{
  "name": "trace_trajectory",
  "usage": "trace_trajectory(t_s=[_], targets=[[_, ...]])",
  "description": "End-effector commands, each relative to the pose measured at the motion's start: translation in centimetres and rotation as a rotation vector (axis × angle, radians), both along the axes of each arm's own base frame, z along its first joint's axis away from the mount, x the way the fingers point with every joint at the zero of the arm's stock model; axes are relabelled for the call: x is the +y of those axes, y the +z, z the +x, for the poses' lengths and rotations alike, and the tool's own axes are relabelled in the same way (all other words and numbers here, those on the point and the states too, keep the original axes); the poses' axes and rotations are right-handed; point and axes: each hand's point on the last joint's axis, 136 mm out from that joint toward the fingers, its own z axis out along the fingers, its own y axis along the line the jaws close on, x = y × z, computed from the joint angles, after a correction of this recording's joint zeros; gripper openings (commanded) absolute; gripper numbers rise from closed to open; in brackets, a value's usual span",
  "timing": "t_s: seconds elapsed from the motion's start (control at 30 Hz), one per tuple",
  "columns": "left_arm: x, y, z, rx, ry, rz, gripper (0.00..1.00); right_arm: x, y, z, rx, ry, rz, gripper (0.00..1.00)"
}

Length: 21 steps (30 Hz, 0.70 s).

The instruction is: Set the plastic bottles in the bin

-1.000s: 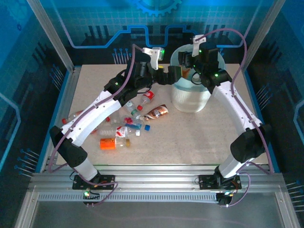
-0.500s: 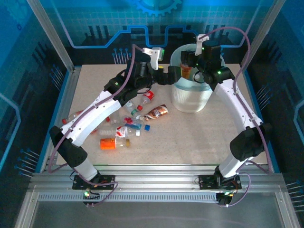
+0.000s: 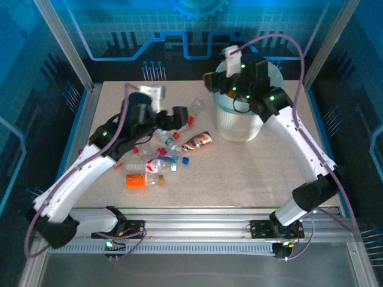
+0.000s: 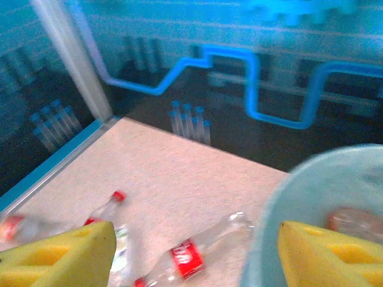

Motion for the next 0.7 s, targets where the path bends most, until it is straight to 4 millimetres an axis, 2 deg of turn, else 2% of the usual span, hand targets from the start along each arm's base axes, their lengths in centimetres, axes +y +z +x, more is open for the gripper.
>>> trace_trajectory(t_s=[0.0, 0.07, 0.17, 0.27, 0.47, 0.67], targets=[[4.7, -4.7, -2.8, 0.132, 0.133, 0.050, 0.98, 3.9, -1.4, -4.2, 0.005, 0.183, -0.103, 0.73], [6.9, -7.5, -4.7, 0.208, 0.192, 0.069, 0.99, 7.1, -3.8, -6.7, 0.021, 0.331, -0.144, 0.73], [9.6, -10.8, -7.5, 0.299, 0.279, 0.079, 0.99, 10.7, -7.8, -10.2, 0.064, 0.516, -0.183, 0.73], [11.7, -13.3, -9.7, 0.358, 0.372, 0.051, 0.99, 13.3, -11.9, -13.3, 0.120, 0.646, -0.241, 0.73], [15.0, -16.4, -12.4, 0.385, 0.558, -0.025, 0.98, 15.9, -20.3, -16.9, 0.232, 0.762, -0.419, 0.71], [16.8, -17.8, -13.6, 0.387, 0.662, -0.057, 0.98, 17.4, -26.2, -18.8, 0.319, 0.844, -0.519, 0.67]])
